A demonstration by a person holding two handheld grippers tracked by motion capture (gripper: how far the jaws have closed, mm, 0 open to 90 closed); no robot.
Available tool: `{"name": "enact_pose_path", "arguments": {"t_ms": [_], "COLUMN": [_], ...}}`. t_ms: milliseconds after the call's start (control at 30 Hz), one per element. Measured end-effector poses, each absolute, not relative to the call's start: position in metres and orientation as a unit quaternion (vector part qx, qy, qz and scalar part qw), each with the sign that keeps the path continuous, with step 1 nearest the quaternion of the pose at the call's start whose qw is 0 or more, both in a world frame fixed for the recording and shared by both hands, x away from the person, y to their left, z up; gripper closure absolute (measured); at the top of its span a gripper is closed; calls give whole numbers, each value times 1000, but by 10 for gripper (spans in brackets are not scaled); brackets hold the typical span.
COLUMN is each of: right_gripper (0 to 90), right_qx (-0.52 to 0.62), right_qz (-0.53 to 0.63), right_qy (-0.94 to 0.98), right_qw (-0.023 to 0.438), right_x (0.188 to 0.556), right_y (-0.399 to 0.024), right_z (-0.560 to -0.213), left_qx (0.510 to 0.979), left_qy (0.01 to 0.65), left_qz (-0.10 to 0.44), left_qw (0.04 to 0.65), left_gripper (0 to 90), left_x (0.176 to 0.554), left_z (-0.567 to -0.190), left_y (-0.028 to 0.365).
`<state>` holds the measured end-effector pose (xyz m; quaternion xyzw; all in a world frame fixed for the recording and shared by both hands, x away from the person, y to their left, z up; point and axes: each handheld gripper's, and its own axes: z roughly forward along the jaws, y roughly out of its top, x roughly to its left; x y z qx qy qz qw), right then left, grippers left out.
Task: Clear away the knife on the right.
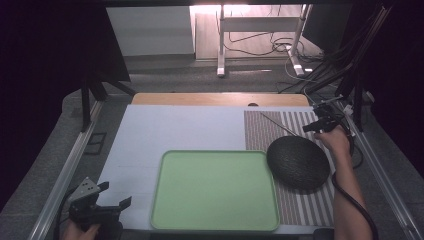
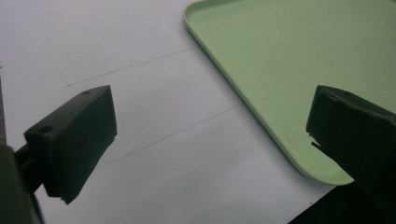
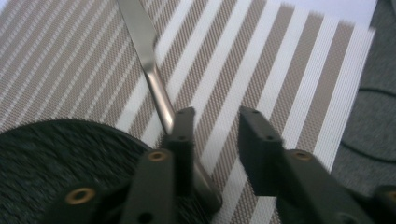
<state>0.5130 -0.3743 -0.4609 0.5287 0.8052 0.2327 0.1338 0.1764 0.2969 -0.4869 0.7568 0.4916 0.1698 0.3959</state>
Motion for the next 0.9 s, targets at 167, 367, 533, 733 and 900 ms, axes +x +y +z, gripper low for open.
{"name": "enact_pose_path", "arguments": {"t_ms": [167, 367, 533, 733, 900], "right_gripper": [353, 75, 0, 30, 197], "right_qx": [515, 519, 526, 517, 522], "right_qz": [238, 225, 193, 169, 167], "right_qy": [813, 813, 815, 827, 826], "right_qw": [132, 137, 150, 144, 130], "right_x": [517, 524, 533, 537, 539], "right_y": [-361, -346, -333, -329, -332], "right_z": [-460, -467, -481, -494, -497], "left_qx": [759, 758, 758, 757, 757], "left_qy": [488, 489, 488, 488, 488], "left_qz": [171, 169, 169, 169, 168], "left_qw": [394, 397, 398, 400, 400], "left_gripper": [26, 26, 26, 26, 26], "left_x": [176, 176, 176, 176, 176], "left_z": [-487, -487, -487, -487, -487], "left_y": [296, 297, 297, 297, 297]}}
